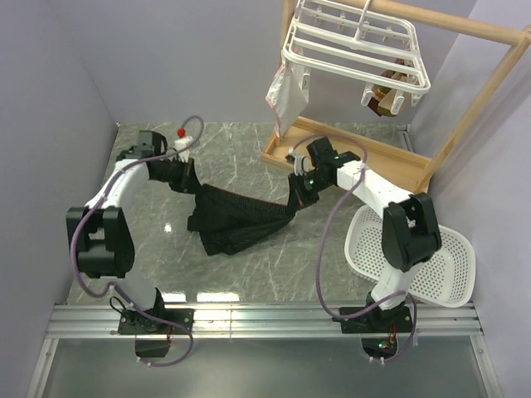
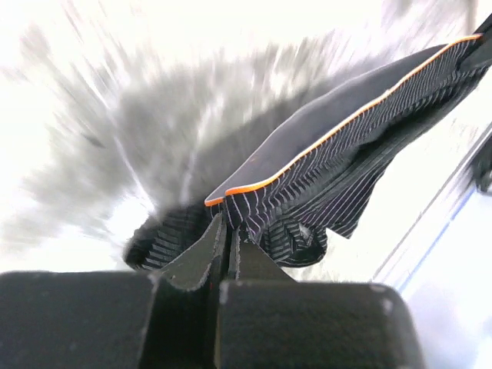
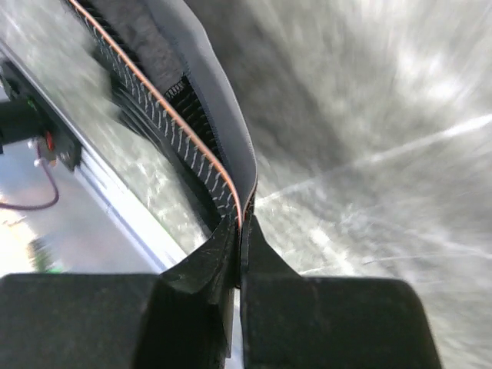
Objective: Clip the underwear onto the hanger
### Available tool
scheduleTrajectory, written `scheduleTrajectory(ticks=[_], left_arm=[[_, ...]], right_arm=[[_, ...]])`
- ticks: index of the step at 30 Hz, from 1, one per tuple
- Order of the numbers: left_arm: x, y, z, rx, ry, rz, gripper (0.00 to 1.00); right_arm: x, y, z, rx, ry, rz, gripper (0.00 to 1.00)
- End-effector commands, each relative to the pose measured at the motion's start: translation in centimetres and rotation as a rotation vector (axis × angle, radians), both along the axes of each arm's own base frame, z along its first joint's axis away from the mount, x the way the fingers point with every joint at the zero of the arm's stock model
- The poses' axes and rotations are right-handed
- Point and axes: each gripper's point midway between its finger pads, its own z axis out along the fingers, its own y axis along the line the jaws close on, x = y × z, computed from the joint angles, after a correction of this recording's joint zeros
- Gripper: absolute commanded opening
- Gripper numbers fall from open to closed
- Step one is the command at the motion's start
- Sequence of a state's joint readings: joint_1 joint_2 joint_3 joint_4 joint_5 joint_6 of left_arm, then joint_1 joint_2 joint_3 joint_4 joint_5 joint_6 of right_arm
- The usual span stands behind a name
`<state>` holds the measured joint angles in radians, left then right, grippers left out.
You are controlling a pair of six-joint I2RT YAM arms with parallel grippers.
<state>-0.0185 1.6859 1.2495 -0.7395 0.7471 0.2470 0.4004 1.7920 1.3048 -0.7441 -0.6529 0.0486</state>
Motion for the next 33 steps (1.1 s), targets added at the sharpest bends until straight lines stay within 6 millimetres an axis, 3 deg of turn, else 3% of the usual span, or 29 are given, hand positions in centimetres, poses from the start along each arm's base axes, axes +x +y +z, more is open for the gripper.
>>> scheduleTrajectory(ticks=[1,5,8,15,21,25,27,28,29,30,31,32,33], left_arm=[[1.5,0.6,7.9,-0.055,-0.258,-0.044,0.0],[1.4,0.7,12.4,-0.058,-0.466,-0.057,0.0],[1.4,0.7,14.3,-0.061,-0.571,-0.044,0.0],[0.5,0.6,15.5,-0.082,-0.584,-0.013,0.0],[-1.1,0.1,17.8,-0.112,-0.626,-0.022,0.0],[-2.3,0.5,19.7,-0.088,-0.674,-0.005,0.0],[-2.3,1.4,20.7,-0.05,-0.709,0.041,0.0],[-2.3,1.8,21.3,-0.036,-0.728,0.062,0.0],[-2.2,2.4,22.0,-0.014,-0.752,0.092,0.0],[-1.9,3.4,22.4,0.006,-0.762,0.132,0.0],[-1.5,4.3,23.3,0.032,-0.787,0.167,0.0],[-1.2,4.9,23.6,0.045,-0.789,0.187,0.0],[-0.8,6.2,23.9,0.063,-0.795,0.223,0.0]], right_arm=[[2.8,-0.4,6.9,0.028,-0.279,0.02,0.0],[4.1,-1.0,10.7,0.022,-0.448,0.008,0.0],[4.5,-1.8,12.2,-0.011,-0.529,0.006,0.0],[4.6,-3.4,13.9,-0.069,-0.63,0.006,0.0],[4.1,-2.8,15.1,-0.068,-0.67,0.012,0.0],[4.4,0.0,15.6,-0.078,-0.714,0.045,0.0],[4.2,2.8,15.5,-0.075,-0.743,0.095,0.0],[5.1,3.4,16.7,-0.097,-0.794,0.084,0.0],[4.6,5.2,17.1,-0.099,-0.829,0.129,0.0],[5.5,6.3,16.3,-0.128,-0.832,0.142,0.0],[6.4,7.2,18.5,-0.114,-0.888,0.132,0.0],[7.4,7.6,19.1,-0.135,-0.92,0.124,0.0],[8.4,8.6,18.4,-0.15,-0.917,0.13,0.0]])
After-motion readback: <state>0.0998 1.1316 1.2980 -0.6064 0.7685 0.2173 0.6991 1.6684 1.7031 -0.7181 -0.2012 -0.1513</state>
